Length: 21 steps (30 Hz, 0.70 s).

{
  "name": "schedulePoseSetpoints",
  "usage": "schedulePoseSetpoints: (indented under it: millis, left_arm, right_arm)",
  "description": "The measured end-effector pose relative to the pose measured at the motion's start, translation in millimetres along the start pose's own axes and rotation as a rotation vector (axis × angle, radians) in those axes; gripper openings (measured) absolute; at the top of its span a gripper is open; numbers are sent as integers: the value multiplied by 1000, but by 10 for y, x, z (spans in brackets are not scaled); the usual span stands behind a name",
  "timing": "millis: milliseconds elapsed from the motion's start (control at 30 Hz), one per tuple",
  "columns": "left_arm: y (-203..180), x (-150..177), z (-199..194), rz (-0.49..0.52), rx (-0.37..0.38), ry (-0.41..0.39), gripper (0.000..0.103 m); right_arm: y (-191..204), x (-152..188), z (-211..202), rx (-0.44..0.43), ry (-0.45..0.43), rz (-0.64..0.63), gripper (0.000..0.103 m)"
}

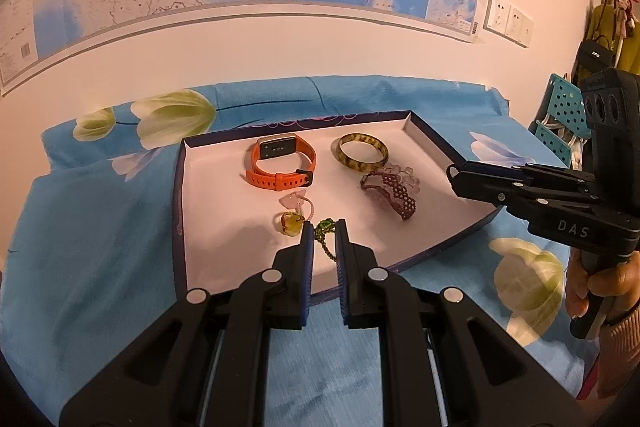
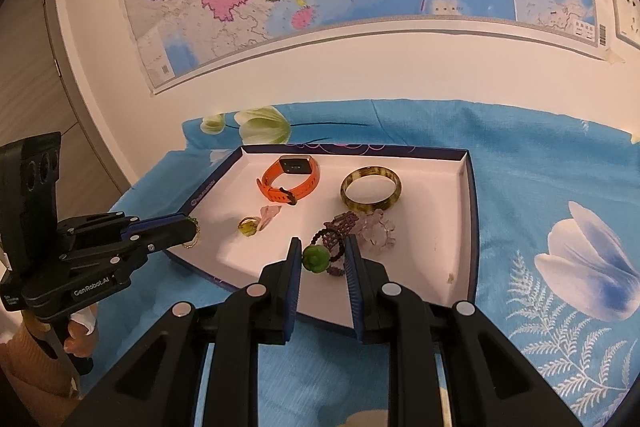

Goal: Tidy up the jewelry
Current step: 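Carry the green pendant in the right tool and gold ring in the left tool over the tray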

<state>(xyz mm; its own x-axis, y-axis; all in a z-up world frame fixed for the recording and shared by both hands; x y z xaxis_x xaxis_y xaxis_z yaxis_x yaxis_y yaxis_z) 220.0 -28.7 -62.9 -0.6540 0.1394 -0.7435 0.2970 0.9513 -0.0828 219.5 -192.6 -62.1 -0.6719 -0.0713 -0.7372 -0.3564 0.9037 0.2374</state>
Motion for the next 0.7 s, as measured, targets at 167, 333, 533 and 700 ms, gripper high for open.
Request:
schedulePoseSetpoints:
  millis: [167,333,533,700]
  left_arm:
    - [12,-21,55,-2,-2,4,11]
    - [16,-45,135,-3,-3,11,11]
    - [22,-43,197,-4,-5,21,11]
    - [36,-46,249,-9,-7,31,11]
  right_arm:
    - [-10,-31,60,8,1,2,20]
    - [-30,-52,134,15,10,6,20]
    - [-38,-49,222,21,25,11,20]
    - [-45,-53,304,24,37,14,20]
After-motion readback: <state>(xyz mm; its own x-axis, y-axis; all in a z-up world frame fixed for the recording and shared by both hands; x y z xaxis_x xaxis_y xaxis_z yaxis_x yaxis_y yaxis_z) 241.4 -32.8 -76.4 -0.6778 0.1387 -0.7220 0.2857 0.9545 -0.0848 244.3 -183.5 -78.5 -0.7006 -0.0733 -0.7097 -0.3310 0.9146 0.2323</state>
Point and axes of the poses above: each gripper's, at about its wrist camera, not at the fingertips, and z roughly the way its jaws point, y to its left, x to its underside, the point moved 3 cm from there along z, roughly the way its jaws point, and after that the axes turned 1 degree about -x, right-handed, at the moved point
